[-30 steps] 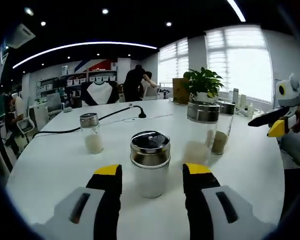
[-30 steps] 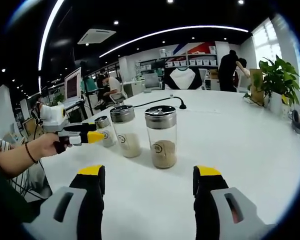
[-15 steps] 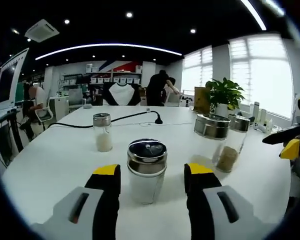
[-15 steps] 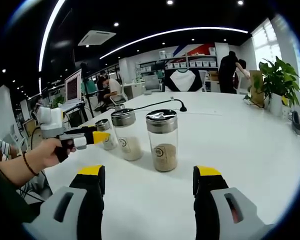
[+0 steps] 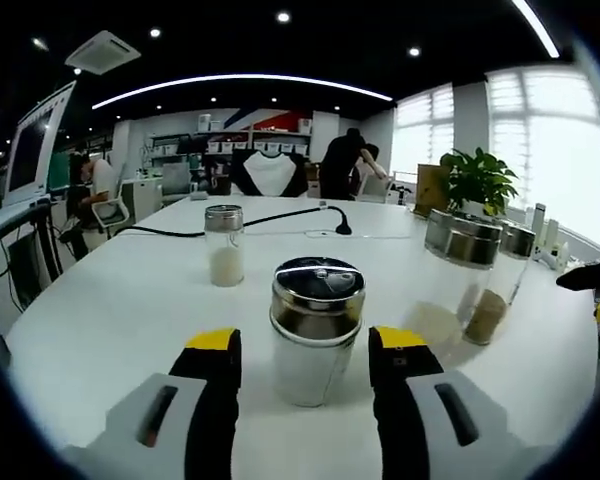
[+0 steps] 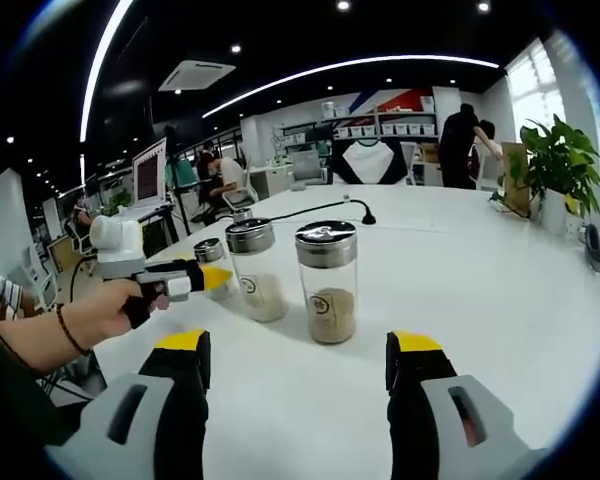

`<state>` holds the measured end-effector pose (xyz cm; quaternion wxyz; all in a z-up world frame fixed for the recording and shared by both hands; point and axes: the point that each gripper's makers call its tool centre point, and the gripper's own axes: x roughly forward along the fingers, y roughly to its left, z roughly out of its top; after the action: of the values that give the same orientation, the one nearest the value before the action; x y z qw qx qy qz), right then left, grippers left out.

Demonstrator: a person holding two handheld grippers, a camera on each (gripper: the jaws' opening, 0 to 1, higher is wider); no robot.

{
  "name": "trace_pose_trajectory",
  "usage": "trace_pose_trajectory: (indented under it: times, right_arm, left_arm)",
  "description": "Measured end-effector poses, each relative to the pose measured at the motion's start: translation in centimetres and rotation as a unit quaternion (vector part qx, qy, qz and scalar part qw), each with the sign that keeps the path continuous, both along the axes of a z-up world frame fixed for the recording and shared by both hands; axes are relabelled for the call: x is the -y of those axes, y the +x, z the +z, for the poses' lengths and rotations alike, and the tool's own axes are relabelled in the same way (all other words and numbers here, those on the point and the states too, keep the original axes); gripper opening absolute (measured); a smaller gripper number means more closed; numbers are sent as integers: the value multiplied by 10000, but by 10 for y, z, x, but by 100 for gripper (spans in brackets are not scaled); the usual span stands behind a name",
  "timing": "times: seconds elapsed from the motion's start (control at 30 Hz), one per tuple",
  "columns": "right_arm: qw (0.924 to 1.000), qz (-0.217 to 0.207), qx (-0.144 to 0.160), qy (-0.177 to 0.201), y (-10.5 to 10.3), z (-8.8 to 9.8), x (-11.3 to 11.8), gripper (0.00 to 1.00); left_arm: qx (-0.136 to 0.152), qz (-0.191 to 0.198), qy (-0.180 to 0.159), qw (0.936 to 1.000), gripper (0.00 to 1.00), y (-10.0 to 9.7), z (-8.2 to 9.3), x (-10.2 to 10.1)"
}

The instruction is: Rotate the seasoning bottle until the label or dispensing opening points toward the visible target arrow and the bottle remains upright within the marked orientation range

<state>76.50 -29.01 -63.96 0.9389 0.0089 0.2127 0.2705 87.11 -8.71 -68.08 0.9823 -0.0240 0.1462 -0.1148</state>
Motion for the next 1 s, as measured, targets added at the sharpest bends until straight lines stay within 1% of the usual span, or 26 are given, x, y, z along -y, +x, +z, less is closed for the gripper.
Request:
trace_pose_trajectory:
  times: [0.23, 0.27, 0.3, 0.33, 0.4, 0.93, 1.0]
  right_arm:
    - [10000, -27, -21, 0, 1, -1, 1, 72]
    - [10000, -33, -29, -4, 1, -1, 2, 71]
    - [10000, -38, -41, -5, 1, -2, 2, 71]
    - [10000, -45, -54, -5, 1, -2, 3, 71]
    - [10000, -51, -55, -11, 1, -3, 3, 71]
    - [9999, -110, -87, 9, 0, -4, 6, 70]
    - [9999, -158, -45, -13, 2, -3, 9, 70]
  left_arm:
    - [118, -114, 168, 9997, 40, 2, 3, 4]
    - [159, -181, 283, 9993, 38, 3, 3, 4]
    - [155, -192, 287, 9993, 35, 3, 3, 6]
    - [113, -177, 251, 9995, 35, 2, 1, 7]
    - [158, -245, 286, 9992, 34, 3, 1, 7]
    - [193, -366, 264, 9988, 34, 4, 1, 8]
    - [203, -389, 257, 9987, 34, 4, 1, 8]
